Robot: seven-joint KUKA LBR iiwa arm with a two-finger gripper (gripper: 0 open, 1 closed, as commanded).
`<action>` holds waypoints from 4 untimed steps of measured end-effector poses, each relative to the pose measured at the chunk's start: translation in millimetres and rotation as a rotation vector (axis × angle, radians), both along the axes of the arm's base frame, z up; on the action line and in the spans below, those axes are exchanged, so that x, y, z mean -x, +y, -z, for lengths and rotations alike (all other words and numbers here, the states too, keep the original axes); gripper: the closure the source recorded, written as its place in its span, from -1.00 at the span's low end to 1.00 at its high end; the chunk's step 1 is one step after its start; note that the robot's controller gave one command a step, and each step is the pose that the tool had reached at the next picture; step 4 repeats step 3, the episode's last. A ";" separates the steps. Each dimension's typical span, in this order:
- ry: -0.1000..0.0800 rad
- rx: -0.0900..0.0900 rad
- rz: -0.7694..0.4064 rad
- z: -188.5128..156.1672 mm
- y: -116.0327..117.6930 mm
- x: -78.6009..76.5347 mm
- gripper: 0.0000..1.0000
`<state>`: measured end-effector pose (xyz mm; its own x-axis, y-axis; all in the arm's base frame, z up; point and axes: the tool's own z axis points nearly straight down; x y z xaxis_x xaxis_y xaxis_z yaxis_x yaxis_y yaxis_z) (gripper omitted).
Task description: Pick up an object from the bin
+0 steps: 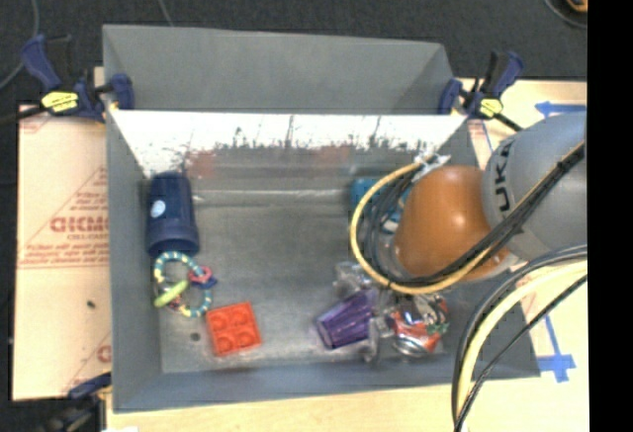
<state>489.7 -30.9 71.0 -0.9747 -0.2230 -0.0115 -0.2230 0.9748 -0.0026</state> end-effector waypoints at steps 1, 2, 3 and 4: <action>0.000 -0.001 0.071 1.1 11.8 9.9 1.00; 0.000 -0.001 0.071 1.1 11.8 9.9 1.00; -0.008 -0.001 0.103 -70.9 18.2 3.7 1.00; -0.008 -0.001 0.103 -70.9 18.2 3.7 1.00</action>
Offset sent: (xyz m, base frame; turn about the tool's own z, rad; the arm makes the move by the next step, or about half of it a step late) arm 0.0000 0.0000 0.0000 0.0000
